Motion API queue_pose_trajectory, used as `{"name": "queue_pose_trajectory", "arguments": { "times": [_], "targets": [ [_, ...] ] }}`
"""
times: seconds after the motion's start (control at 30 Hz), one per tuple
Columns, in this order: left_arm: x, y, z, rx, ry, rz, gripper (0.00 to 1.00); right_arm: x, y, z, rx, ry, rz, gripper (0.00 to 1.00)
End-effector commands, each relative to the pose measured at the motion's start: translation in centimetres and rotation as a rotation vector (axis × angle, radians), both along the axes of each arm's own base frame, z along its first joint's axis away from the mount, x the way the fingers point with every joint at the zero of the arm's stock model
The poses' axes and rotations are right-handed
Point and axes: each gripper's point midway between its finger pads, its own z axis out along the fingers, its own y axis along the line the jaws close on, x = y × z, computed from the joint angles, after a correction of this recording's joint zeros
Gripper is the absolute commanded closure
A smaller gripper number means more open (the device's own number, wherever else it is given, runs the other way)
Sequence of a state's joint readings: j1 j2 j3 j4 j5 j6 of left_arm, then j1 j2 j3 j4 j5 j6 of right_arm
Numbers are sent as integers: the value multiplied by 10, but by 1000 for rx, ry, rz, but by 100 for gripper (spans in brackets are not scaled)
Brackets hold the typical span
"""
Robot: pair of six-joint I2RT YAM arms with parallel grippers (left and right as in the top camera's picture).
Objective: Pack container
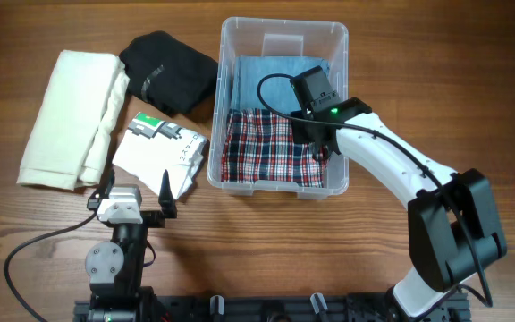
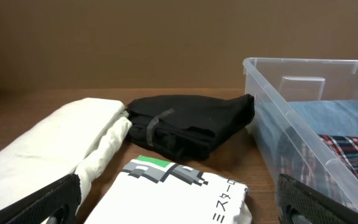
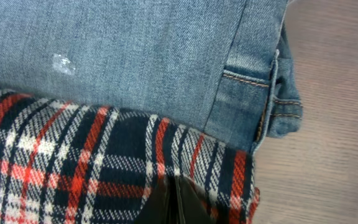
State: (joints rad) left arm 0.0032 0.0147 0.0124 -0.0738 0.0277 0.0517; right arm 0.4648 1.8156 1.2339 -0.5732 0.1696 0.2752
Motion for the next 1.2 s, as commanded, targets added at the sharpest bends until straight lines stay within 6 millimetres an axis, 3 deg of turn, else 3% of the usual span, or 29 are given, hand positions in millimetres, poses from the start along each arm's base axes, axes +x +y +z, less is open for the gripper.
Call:
{"name": "queue_pose_trajectory", "arguments": {
  "times": [0.0, 0.13, 0.23, 0.37, 0.57, 0.83, 1.17],
  "targets": [
    [0, 1, -2, 19, -1, 4, 0, 29, 7, 58, -19, -138, 57, 96],
    [0, 1, -2, 19, 0, 4, 0, 29, 8, 137, 63, -234, -1, 96],
    [0, 1, -2, 19, 0, 4, 0, 12, 0, 153, 76, -210, -32, 96],
    [0, 1, -2, 19, -1, 4, 0, -17, -11, 127, 35, -56, -58, 96],
    [0, 1, -2, 19, 0, 4, 0, -43, -9, 83, 34, 122, -58, 96],
    [0, 1, -2, 19, -1, 4, 0, -47, -4, 28, -6, 275, -60, 96],
    [0, 1, -2, 19, 0, 4, 0, -56, -21, -63, -177, 466, -111, 96]
  ]
}}
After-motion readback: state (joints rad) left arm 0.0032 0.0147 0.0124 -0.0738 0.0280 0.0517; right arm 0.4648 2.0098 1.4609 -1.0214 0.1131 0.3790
